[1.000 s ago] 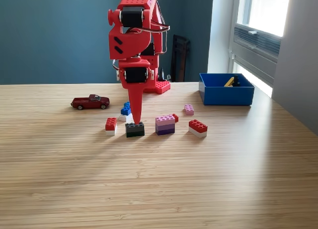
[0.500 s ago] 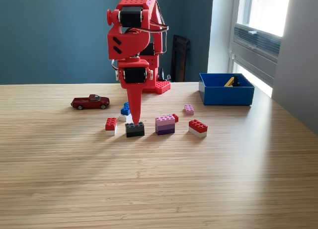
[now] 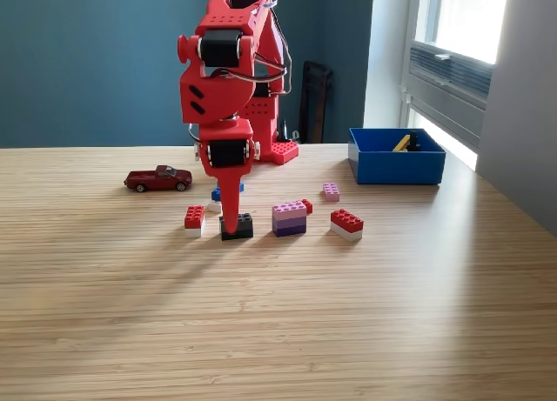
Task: Grasp a lego block and put it in the bin.
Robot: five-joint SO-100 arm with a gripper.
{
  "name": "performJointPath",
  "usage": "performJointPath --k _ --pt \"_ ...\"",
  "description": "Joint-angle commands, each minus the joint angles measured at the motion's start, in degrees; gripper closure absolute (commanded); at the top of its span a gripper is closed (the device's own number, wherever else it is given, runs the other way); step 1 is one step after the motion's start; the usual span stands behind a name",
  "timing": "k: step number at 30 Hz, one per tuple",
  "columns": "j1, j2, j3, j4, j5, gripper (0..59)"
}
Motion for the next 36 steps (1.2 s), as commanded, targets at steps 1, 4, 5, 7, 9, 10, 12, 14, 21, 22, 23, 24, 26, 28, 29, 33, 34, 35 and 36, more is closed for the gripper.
performJointPath --k 1,4,5,7,9,10,12,14,21,22,23,24,26,28,29,33,34,35,36 --pt "0.26 -0.62 -5.80 1.58 0.26 39.7" --pt "0.18 -2.55 -7.56 1.67 0.70 40.3" --pt "0.09 -3.16 -8.26 1.76 0.88 40.7" --pt "0.09 -4.39 -9.67 1.76 1.14 41.0" --pt "0.09 -5.63 -10.81 1.85 1.23 41.6" --pt "0.00 -6.24 -11.25 1.85 1.14 42.0" --pt "0.00 -7.21 -12.48 2.64 0.97 43.2" --pt "-0.09 -8.09 -13.27 2.99 1.14 46.5" --pt "-0.26 -9.05 -13.54 2.99 2.02 54.7" --pt "-0.26 -9.05 -13.54 2.99 2.20 57.0" --pt "-0.26 -9.05 -13.62 2.99 2.37 58.2" --pt "0.00 -9.05 -13.62 2.99 2.46 58.5" --pt "0.18 -8.96 -13.45 2.99 2.72 58.5" --pt "0.00 -8.70 -12.48 2.99 2.90 58.5" --pt "-0.18 -8.70 -11.78 2.99 2.90 58.5" --pt "-0.97 -8.17 -10.02 3.52 4.83 58.5" --pt "-1.32 -8.00 -10.55 4.31 5.45 58.5" --pt "-1.67 -7.82 -11.95 5.80 6.15 58.5" --pt "-2.11 -7.65 -14.15 7.91 6.77 58.5"
